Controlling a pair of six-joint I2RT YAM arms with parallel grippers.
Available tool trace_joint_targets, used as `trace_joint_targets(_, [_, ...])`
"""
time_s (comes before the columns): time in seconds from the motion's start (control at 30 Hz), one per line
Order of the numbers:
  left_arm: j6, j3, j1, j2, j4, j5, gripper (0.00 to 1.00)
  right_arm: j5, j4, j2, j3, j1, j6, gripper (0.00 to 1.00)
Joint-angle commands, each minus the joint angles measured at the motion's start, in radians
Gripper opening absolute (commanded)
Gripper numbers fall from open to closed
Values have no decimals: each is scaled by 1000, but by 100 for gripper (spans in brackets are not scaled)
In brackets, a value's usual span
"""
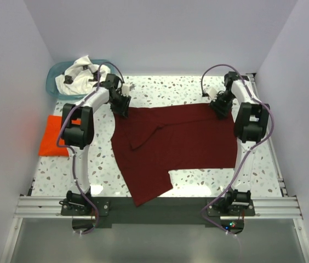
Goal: Fold and stack the t-shirts
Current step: Fold the tshirt
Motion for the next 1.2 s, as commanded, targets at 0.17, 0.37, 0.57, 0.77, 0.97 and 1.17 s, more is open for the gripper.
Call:
trace_joint_targets(0.17, [155, 242, 63, 134, -41, -116, 34, -119, -44, -91, 51, 29, 141, 47])
trace_joint_targets(0.37, [288, 242, 71, -8, -51, 186, 48, -58, 19, -230, -40, -3, 198, 47])
trace_joint_targets(0.57, [328, 169, -6, -122, -64, 297, 54, 8, 189, -324, -249, -34, 307, 47])
trace_joint_targets(0.77, [364, 41, -112, -174, -88, 269, 56, 100, 373, -347, -390, -21, 303, 49])
trace_joint_targets(0.97, [342, -2, -176, -153, -90, 219, 56, 148, 467, -293, -406, -4, 319, 50])
trace_joint_targets(1.17, [335, 4, -222, -120, -55, 162, 57, 189, 521, -263, -392, 22, 307, 48])
